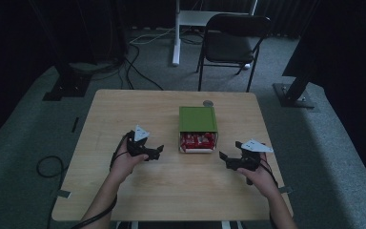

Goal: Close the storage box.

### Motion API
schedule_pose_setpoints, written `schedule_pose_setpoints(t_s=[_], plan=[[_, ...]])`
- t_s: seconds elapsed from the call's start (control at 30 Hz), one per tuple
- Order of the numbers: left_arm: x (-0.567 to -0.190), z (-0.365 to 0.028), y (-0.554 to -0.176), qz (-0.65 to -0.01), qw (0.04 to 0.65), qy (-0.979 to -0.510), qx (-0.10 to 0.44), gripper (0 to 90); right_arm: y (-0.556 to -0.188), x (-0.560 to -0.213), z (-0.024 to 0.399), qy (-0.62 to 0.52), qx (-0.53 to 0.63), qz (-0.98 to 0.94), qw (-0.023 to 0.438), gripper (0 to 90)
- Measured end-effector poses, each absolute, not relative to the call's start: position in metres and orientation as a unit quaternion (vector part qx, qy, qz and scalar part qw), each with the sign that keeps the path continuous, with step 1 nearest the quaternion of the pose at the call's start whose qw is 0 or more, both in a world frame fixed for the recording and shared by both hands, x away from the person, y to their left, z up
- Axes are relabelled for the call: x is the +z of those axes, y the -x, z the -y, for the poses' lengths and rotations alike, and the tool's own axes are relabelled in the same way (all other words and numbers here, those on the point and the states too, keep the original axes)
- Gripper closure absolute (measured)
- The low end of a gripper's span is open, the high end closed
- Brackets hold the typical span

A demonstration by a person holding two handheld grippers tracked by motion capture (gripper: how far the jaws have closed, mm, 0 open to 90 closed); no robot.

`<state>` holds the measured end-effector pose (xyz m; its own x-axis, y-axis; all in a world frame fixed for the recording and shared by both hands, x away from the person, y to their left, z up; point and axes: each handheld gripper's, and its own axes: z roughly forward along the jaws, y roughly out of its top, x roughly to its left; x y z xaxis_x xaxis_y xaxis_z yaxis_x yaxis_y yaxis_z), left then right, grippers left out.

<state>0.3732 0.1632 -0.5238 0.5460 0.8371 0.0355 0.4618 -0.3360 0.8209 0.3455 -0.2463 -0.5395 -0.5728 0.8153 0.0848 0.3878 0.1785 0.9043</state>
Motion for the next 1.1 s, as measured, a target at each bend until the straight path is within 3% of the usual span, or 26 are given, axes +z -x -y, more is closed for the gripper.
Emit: schedule_pose_setpoints(t_s=[1.1], plan=[[-0.558, -0.245, -0.332, -0.512, 0.360, -0.739, 0.249, 2.6, -0.306, -0.570, 0.274, -0.422, 0.449, -0.760, 0.205, 11.3]])
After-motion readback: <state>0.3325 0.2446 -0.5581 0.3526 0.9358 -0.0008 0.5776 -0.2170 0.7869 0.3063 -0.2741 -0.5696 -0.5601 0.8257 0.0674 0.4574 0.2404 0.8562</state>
